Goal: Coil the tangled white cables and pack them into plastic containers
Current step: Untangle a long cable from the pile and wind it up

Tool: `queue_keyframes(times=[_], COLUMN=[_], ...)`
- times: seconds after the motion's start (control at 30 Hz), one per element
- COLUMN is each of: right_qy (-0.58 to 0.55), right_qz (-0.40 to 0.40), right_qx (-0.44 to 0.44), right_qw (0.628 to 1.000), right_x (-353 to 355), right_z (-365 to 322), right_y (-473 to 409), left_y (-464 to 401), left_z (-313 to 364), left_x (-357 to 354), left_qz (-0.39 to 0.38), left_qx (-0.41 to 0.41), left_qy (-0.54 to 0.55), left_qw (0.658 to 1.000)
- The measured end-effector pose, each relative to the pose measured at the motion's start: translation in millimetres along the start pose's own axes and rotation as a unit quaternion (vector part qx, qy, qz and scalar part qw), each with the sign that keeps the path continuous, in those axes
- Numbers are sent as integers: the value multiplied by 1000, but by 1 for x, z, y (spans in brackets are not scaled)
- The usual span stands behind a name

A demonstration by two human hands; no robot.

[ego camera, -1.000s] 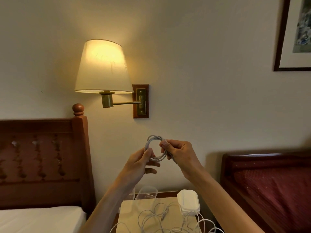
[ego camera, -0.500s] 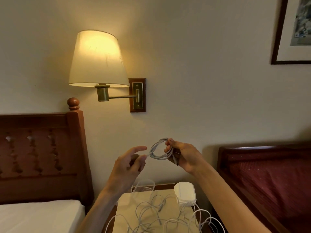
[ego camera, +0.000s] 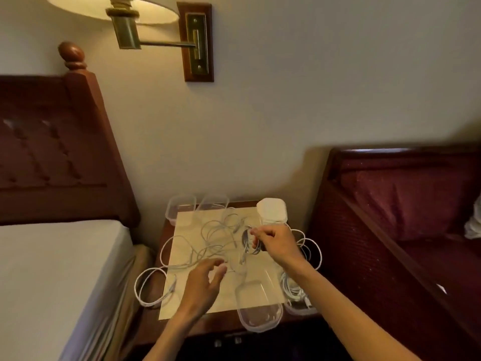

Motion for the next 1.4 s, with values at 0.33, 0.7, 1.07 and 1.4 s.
queue_keyframes(times=[0.33,0.7,1.07,1.4], right_qy=[504,548,468,359], right_qz=[-71,-152,-55,29], right_qx=[134,82,170,-65], right_qw=[850,819,865,930], right_x=[-77,-98,-76,-4], right_z=[101,140,97,128], right_y=[49,34,19,-66], left_y=[64,66,46,-24], left_z=[-90,-102,-93,-70], left_x=[-59,-60,-45,-32], left_qz=[-140,-179,-68,-3], left_qx=[-18,-28,20,-3], left_qy=[-260,-282,-134,-157], left_qw=[955,942,988,988])
Point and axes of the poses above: each hand's wrist, its own y-axis away from the middle knuckle, its own x-axis out of the back of the hand, z = x × y, the point moved 5 cm from there along -y, towards the middle knuckle, and after that the axes turned 1 degree about -y, right-handed, at the moved point
